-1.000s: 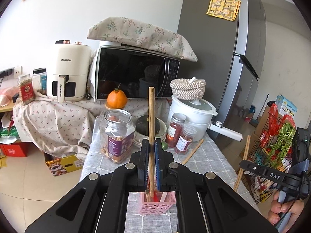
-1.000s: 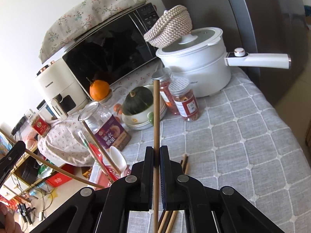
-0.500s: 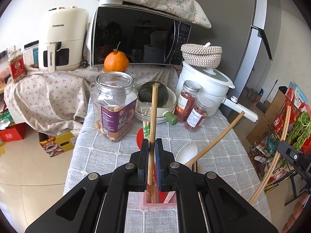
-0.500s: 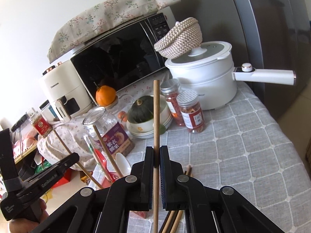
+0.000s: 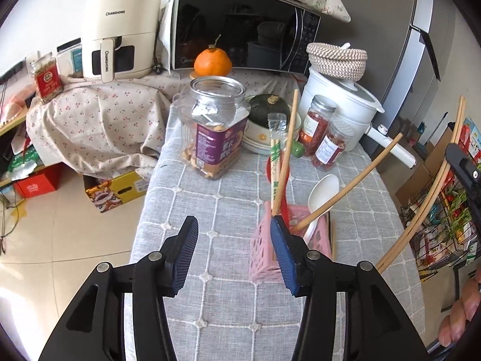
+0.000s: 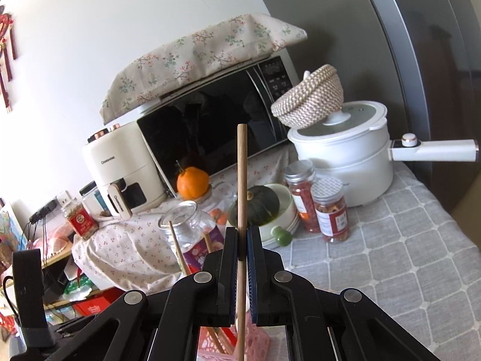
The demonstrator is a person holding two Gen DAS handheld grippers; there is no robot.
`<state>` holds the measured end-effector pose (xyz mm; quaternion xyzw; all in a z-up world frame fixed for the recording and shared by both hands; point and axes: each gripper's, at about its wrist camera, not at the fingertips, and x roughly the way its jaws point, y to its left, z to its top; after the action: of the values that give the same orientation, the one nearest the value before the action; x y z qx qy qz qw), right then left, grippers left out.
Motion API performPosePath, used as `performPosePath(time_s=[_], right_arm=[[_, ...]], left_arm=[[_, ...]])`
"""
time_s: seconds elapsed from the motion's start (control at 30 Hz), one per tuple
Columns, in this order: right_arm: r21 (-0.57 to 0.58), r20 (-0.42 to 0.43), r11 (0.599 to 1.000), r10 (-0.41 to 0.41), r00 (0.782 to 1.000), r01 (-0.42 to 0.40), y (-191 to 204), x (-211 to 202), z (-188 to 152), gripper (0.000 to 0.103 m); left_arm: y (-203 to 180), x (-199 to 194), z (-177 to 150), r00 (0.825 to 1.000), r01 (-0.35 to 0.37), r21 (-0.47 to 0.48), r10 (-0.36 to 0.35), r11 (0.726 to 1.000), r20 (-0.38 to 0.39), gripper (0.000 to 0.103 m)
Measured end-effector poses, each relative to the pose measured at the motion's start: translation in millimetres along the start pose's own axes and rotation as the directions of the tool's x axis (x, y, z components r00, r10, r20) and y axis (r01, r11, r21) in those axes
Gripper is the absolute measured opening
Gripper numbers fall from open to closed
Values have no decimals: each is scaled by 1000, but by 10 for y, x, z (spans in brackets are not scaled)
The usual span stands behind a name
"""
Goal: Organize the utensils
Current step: 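Insert the wooden chopstick into the pink basket and open the right tool, then grasp a loose wooden chopstick with the right tool while the left tool approaches the black chopsticks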
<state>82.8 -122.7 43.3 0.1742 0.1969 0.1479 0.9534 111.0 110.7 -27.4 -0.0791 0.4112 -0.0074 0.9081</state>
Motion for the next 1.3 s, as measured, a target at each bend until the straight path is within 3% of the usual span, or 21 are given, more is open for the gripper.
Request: performPosePath(time_s=[0.2, 0.43, 0.6, 0.9, 0.93, 1.0, 1.13, 1.3], right_arm=[[-45, 49, 999, 23, 999, -20, 333, 175, -6, 5], [-118, 112, 993, -18, 994, 31, 641, 407, -69, 5], [-194, 149, 975, -82, 986, 110, 791, 565, -193, 5], [-216, 93, 969, -104, 990, 122, 743, 753, -360, 6], [-210, 77, 971, -99, 992, 113, 731, 754, -354, 8], [-190, 61, 977, -84, 995, 94, 696, 713, -316, 27], [-176, 52, 982, -56, 997, 64, 644, 519, -203, 34], [-141, 3, 989, -38, 999, 38, 459, 264, -92, 51]], left_arm=[[264, 29, -112, 998, 17, -41, -20, 999, -56, 53], [283, 3, -137, 997, 37, -19, -39, 999, -64, 53], [315, 9, -144, 996, 50, -31, -52, 998, -69, 53], [285, 33, -147, 998, 34, -7, -34, 999, -61, 54], [277, 35, -149, 998, 31, -3, -31, 1000, -61, 57], [258, 26, -158, 998, 27, 6, -26, 1000, -54, 61], [194, 1, -171, 999, 18, 30, -16, 999, -45, 67], [94, -14, -198, 998, 30, 36, -29, 999, -47, 73]])
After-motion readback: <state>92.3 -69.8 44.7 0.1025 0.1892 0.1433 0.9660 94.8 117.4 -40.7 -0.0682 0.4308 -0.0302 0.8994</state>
